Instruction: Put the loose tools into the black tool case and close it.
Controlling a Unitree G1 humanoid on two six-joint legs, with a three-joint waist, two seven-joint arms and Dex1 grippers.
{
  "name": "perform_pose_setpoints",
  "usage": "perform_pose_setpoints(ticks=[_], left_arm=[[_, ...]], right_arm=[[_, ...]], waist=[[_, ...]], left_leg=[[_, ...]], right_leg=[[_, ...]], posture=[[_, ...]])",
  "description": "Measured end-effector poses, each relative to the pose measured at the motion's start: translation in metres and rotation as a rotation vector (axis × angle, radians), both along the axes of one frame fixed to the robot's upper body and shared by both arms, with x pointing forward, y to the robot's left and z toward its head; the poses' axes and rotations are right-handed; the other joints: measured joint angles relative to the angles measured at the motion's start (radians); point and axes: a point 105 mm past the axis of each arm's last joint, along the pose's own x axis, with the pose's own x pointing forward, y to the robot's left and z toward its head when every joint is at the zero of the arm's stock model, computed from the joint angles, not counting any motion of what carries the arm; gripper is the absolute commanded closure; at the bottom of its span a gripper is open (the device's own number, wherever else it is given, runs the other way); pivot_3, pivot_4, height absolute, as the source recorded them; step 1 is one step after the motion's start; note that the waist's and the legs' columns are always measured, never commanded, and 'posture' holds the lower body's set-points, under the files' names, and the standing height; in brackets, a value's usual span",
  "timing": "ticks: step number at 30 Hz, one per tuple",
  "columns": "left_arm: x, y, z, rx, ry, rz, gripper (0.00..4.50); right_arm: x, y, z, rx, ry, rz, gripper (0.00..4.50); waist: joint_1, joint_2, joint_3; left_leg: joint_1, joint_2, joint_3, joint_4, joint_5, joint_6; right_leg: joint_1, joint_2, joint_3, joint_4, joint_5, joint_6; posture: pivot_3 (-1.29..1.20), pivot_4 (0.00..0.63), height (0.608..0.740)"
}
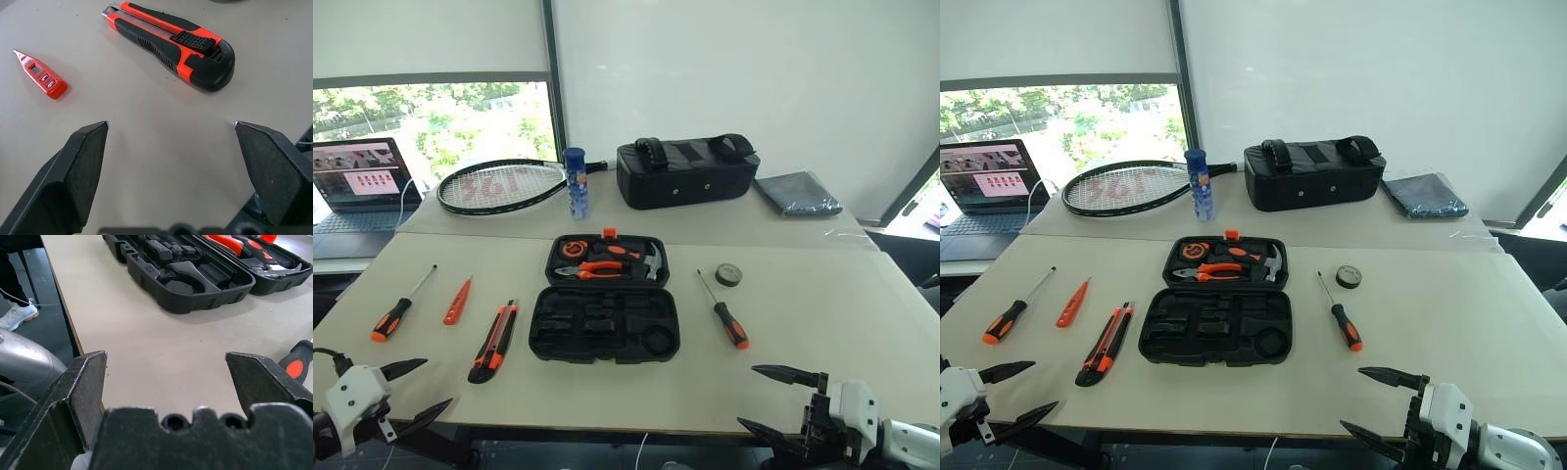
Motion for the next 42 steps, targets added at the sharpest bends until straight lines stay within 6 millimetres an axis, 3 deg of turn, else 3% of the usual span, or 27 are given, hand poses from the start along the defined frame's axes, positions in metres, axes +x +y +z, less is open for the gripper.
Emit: perform_pose_setpoints(ticks=[11, 15, 18, 21, 24, 27, 31, 36, 39, 42], left_arm=[[0.002, -0.001, 0.013, -0.201, 0.027, 0.071, 0.07], [-0.003, 0.029, 0.027, -0.36, -0.035, 0.354, 0.07], [-0.017, 0.052, 0.02, -0.439, -0.086, 0.58, 0.07], [-0.041, 0.073, 0.001, -0.534, -0.07, 0.816, 0.07], [-0.055, 0.086, -0.003, -0.586, -0.069, 0.947, 0.07], [-0.055, 0.091, -0.001, -0.628, -0.079, 0.997, 0.07], [-0.032, 0.094, 0.018, -0.662, -0.092, 0.982, 0.07], [0.024, 0.096, 0.073, -0.501, -0.021, 0.867, 0.07], [0.054, 0.096, 0.082, -0.442, 0.048, 0.836, 0.07], [0.081, 0.094, 0.077, -0.418, 0.148, 0.831, 0.07]], right_arm=[[0.004, 0.013, 0.004, 0.089, 0.001, 0.022, 0.0], [0.023, 0.044, 0.04, 0.266, -0.119, 0.026, 0.0], [0.027, 0.065, 0.062, 0.389, -0.224, 0.054, 0.0], [0.021, 0.081, 0.068, 0.478, -0.192, 0.116, 0.0], [0.018, 0.085, 0.073, 0.516, -0.178, 0.162, 0.0], [0.018, 0.089, 0.077, 0.502, -0.194, 0.209, 0.0], [0.017, 0.093, 0.074, 0.47, -0.194, 0.24, 0.0], [0.019, 0.092, 0.07, 0.438, -0.185, 0.235, 0.0], [0.021, 0.093, 0.07, 0.432, -0.185, 0.24, 0.0], [0.023, 0.092, 0.07, 0.422, -0.189, 0.234, 0.0]], waist=[[-0.004, 0.0, 0.0], [-0.014, 0.0, 0.0], [-0.013, 0.0, 0.0], [-0.005, -0.002, -0.001], [0.005, -0.005, -0.003], [0.007, -0.01, -0.006], [0.009, -0.012, -0.007], [0.016, -0.011, -0.006], [0.016, -0.009, -0.005], [0.013, -0.009, -0.005]], left_leg=[[0.0, 0.001, 0.0, 0.0, 0.0, 0.0], [0.002, 0.002, 0.0, 0.0, 0.0, 0.0], [0.001, 0.002, -0.001, 0.0, 0.0, 0.0], [0.0, 0.001, -0.002, 0.0, 0.0, 0.0], [0.0, 0.0, -0.003, 0.0, 0.0, 0.0], [0.002, 0.0, -0.003, 0.0, 0.0, 0.0], [0.003, 0.001, -0.004, 0.0, 0.0, 0.0], [0.005, 0.0, -0.003, 0.0, 0.0, 0.0], [0.005, -0.001, -0.002, 0.0, 0.0, 0.0], [0.003, 0.0, -0.002, 0.0, 0.0, 0.0]], right_leg=[[0.0, 0.001, 0.0, 0.001, 0.0, 0.0], [-0.001, 0.001, 0.0, 0.003, 0.0, -0.001], [-0.001, 0.001, 0.0, 0.003, 0.0, -0.001], [-0.001, -0.001, 0.0, 0.002, 0.002, -0.004], [0.0, -0.002, -0.002, 0.002, 0.003, -0.005], [0.001, -0.001, -0.002, 0.001, 0.001, -0.001], [0.002, 0.001, -0.003, 0.002, 0.0, -0.002], [0.0, 0.001, -0.002, 0.009, -0.002, -0.005], [-0.001, 0.001, -0.002, 0.009, -0.002, -0.005], [-0.003, 0.003, -0.002, 0.01, -0.002, -0.006]], posture=[[0.0, 0.15, 0.74], [0.0, 0.15, 0.74], [0.0, 0.15, 0.74], [0.0, 0.15, 0.74], [0.0, 0.15, 0.74], [0.0, 0.15, 0.74], [0.0, 0.15, 0.74], [0.0, 0.15, 0.74], [0.0, 0.15, 0.74], [0.0, 0.15, 0.74]])
